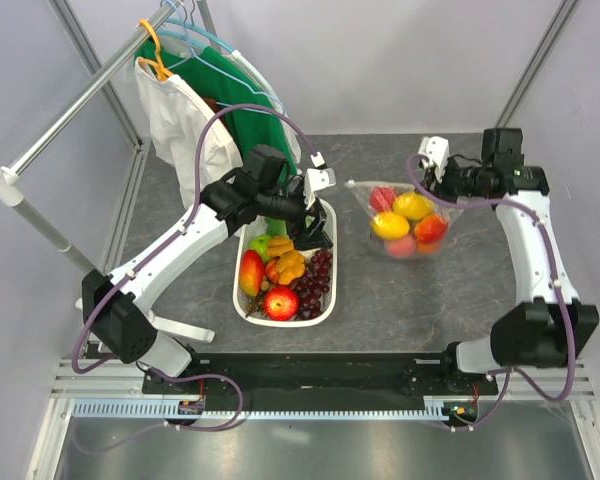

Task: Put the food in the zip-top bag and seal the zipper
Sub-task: Place the zipper food storage bag at the center of the board.

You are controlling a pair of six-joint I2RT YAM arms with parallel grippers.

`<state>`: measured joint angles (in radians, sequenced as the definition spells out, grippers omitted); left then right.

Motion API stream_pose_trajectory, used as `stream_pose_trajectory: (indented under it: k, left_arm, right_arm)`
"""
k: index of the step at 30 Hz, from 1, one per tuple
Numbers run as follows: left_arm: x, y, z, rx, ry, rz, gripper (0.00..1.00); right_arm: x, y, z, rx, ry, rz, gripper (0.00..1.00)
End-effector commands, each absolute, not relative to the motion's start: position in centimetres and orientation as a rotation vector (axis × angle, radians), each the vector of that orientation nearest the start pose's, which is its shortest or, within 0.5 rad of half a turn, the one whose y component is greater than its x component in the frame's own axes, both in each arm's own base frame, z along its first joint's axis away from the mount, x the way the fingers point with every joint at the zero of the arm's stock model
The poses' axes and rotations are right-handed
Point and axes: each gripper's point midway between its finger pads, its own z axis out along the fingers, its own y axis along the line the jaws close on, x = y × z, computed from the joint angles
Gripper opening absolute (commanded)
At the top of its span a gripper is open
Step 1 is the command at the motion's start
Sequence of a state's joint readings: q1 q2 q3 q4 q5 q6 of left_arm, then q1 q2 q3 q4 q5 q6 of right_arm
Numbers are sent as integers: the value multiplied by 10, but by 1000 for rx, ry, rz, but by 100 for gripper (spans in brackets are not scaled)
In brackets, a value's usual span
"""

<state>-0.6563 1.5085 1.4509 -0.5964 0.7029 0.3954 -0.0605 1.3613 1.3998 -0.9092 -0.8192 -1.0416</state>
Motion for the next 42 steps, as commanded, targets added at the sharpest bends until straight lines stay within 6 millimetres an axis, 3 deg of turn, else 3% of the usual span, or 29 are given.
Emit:
stream_pose_trajectory:
  k: [1,4,8,10,13,14,15,21,24,27,31,33,34,36,42]
  left_arm:
    - [260,-331,271,1376,1666,-958,84]
    - [260,-331,269,1379,1666,-957,84]
    - [261,-328,264,1374,1683,-937,87]
    - [263,-326,263,1365,1696,-923,99]
    - [262,-323,261,1361,1716,-911,100]
    - [261,-322,260,1356,1728,-911,100]
    - [260,-321,260,1354,1736,-912,100]
    - [264,-317,257,1333,1762,-874,100]
    - [267,-314,256,1322,1772,-846,100]
    - [265,-310,249,1324,1789,-839,100]
    - [267,-302,238,1293,1844,-798,100]
    - [267,-299,237,1269,1868,-800,100]
    - [266,-298,237,1261,1877,-804,100]
    - [261,-295,243,1252,1889,-815,100]
    - [245,-286,259,1300,1867,-829,100]
  right_arm:
    - [391,84,297,-1391,1468,262,0]
    - [413,83,291,-1430,1437,246,0]
    - [415,83,258,-1508,1422,257,0]
    - [401,83,226,-1544,1476,307,0]
    - [367,81,190,-1633,1506,361,0]
    - [357,80,189,-1673,1479,334,0]
    - [340,81,170,-1693,1506,374,0]
    - [272,82,136,-1769,1531,447,0]
    - [247,77,118,-1837,1542,433,0]
    - [227,72,103,-1874,1571,426,14]
    - [211,69,101,-1862,1621,437,44]
    - [208,69,105,-1843,1649,434,53]
    - [206,69,108,-1817,1676,442,66]
    - [203,74,126,-1741,1698,456,78]
    - [208,94,192,-1449,1712,500,98]
